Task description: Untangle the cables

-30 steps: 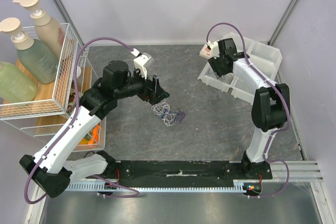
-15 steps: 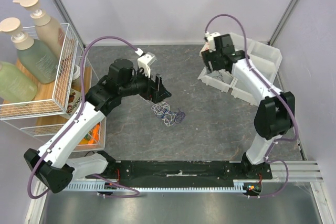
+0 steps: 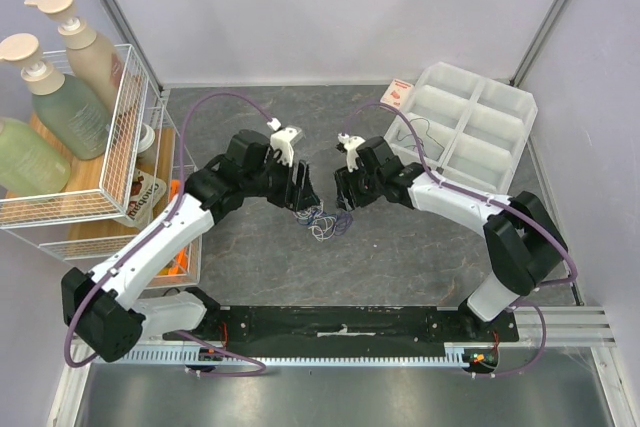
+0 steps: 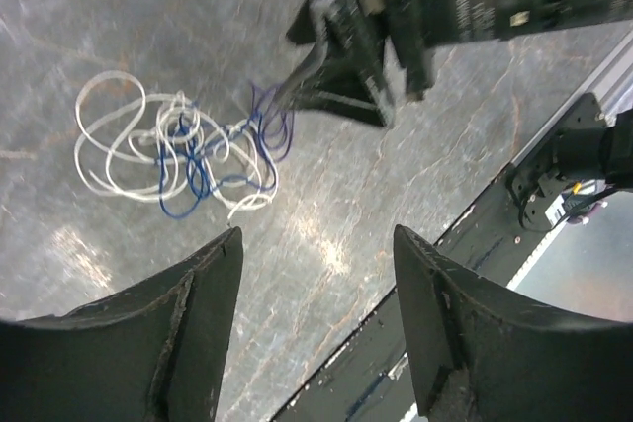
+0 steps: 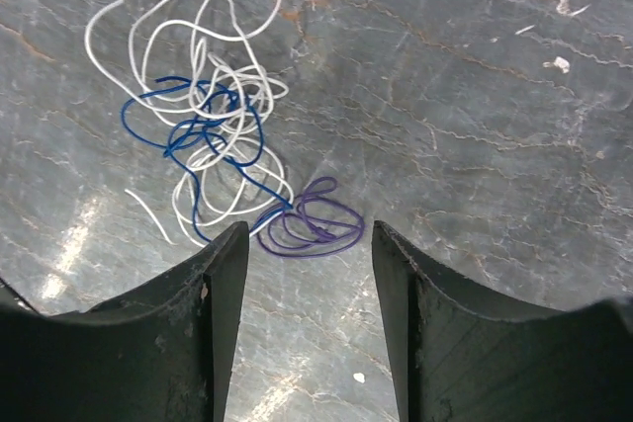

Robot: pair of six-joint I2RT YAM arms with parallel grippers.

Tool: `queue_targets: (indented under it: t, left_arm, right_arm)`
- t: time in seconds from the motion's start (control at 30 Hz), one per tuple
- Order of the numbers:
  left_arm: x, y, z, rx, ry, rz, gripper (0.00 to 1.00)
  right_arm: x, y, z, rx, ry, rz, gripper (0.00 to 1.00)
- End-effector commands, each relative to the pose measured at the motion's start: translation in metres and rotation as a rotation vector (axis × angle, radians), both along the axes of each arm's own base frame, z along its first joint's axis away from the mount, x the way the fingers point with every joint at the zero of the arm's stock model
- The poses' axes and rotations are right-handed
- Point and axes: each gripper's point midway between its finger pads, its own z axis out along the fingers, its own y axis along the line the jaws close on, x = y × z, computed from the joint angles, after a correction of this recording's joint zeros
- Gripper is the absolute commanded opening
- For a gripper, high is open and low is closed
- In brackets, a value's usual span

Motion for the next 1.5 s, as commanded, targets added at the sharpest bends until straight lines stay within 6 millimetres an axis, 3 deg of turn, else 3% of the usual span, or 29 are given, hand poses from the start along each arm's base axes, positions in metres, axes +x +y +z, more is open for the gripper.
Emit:
queue_targets:
  t: [0.0, 0.17, 0.27, 0.4, 0.5, 0.57, 0.67, 0.7, 0.8, 0.97, 1.03, 1.1, 1.17, 1.23, 1.47]
  left_arm:
    - [0.001, -0.004, -0.025, -0.022, 0.080, 0.041, 0.70]
    - [-0.001, -0.019, -0.055, -0.054, 0.188, 0.025, 0.70]
    - [-0.001, -0.033, -0.064, -0.085, 0.240, -0.022, 0.55]
    - [0.006, -0.050, -0.066, -0.130, 0.297, -0.024, 0.56]
    - [0.017, -0.056, -0.065, -0.155, 0.299, 0.009, 0.58]
    - [0.025, -0.060, -0.064, -0.168, 0.298, 0.029, 0.59]
    - [0.031, -0.065, -0.078, -0.178, 0.321, 0.052, 0.58]
    - [0.033, -0.064, -0.086, -0.166, 0.338, 0.065, 0.57]
    - [0.032, -0.064, -0.116, -0.092, 0.406, 0.045, 0.52]
    - [0.033, -0.051, -0.139, 0.006, 0.406, 0.069, 0.47]
    - [0.028, -0.044, -0.151, 0.040, 0.415, 0.077, 0.46]
    - [0.021, -0.038, -0.157, 0.059, 0.421, 0.077, 0.46]
    - [0.016, -0.034, -0.158, 0.064, 0.418, 0.074, 0.46]
    - [0.013, -0.031, -0.155, 0.057, 0.401, 0.069, 0.45]
    - [0.001, -0.028, -0.170, 0.082, 0.441, 0.032, 0.45]
  right_arm:
    - [0.001, -0.015, -0.005, -0.058, -0.044, -0.016, 0.59]
    - [-0.002, -0.006, -0.018, -0.038, -0.014, 0.016, 0.57]
    - [0.004, -0.009, -0.026, -0.099, 0.010, 0.007, 0.46]
    - [-0.004, -0.004, -0.019, -0.079, 0.004, 0.087, 0.26]
    - [-0.009, 0.003, -0.011, -0.012, -0.004, 0.108, 0.18]
    - [-0.009, 0.002, -0.012, -0.009, -0.019, 0.102, 0.20]
    - [-0.005, -0.003, -0.018, -0.035, -0.019, 0.072, 0.45]
    - [-0.006, -0.002, -0.022, -0.036, -0.006, 0.072, 0.47]
    - [-0.007, 0.004, -0.029, -0.015, 0.018, 0.078, 0.46]
    - [-0.004, -0.002, -0.023, -0.031, -0.023, 0.079, 0.23]
    - [-0.008, -0.005, -0.024, -0.033, -0.022, 0.082, 0.19]
    - [-0.011, -0.006, -0.027, -0.030, -0.016, 0.083, 0.22]
    - [-0.014, -0.005, -0.030, -0.024, 0.000, 0.086, 0.39]
    - [-0.012, -0.002, -0.033, -0.023, 0.014, 0.086, 0.46]
    - [-0.005, 0.008, -0.047, -0.023, 0.054, 0.075, 0.45]
